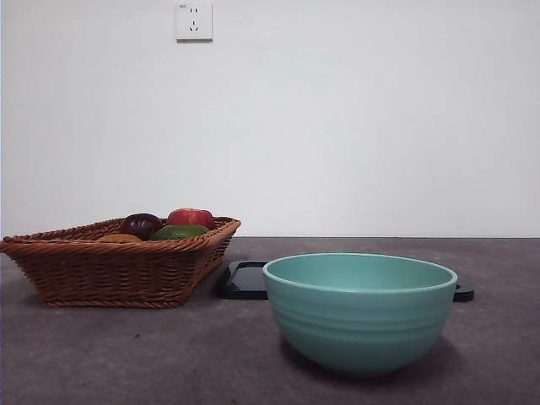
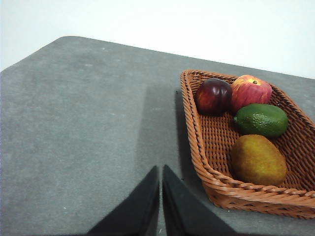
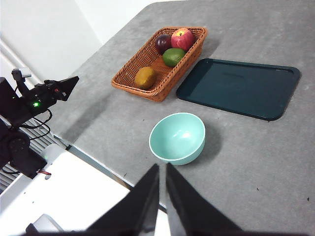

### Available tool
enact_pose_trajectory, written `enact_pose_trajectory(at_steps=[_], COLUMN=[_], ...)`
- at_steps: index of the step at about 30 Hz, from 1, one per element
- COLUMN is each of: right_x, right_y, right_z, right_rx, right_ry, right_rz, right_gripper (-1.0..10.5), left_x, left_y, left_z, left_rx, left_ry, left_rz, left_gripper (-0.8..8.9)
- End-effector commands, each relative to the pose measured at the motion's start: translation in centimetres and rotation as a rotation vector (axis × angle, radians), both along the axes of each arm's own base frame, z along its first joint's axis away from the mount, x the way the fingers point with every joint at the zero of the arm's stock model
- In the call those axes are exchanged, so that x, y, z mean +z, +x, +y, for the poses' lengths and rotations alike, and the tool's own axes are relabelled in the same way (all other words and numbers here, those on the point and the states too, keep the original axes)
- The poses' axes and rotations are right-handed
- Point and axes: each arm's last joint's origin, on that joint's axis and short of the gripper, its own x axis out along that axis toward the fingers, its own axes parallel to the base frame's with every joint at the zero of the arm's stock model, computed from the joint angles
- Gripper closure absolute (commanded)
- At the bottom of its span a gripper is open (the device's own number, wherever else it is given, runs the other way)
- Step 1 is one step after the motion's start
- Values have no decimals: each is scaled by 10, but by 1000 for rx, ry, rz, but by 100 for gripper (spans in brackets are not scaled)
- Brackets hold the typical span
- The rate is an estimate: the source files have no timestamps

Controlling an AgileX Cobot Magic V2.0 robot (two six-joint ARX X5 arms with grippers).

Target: Pick up the wifruite, put it on the bowl, pick up the plate, put it on desk

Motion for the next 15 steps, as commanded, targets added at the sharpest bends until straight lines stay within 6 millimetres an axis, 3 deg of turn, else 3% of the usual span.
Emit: enact_pose_trajectory(at_steps=[1,8,11,15], right_x=[-3,-5,-4,-2], right_y=[-4,-4,-2,25], right_z=[-4,-1,2,18], right_rx=[11,-14,-99,-301], right_ry=[-39,-60,-153,-208], right_rz=[36,29,-75,-305], right_gripper=[929,929,929,929], left_x=[-7,-7,-7,-7], left_y=[1,1,1,1], left_z=[0,0,0,0], left_rx=[3,3,3,3], left_ry=[2,2,2,2], left_rz=[24,24,24,24], left_gripper=[805,805,805,805])
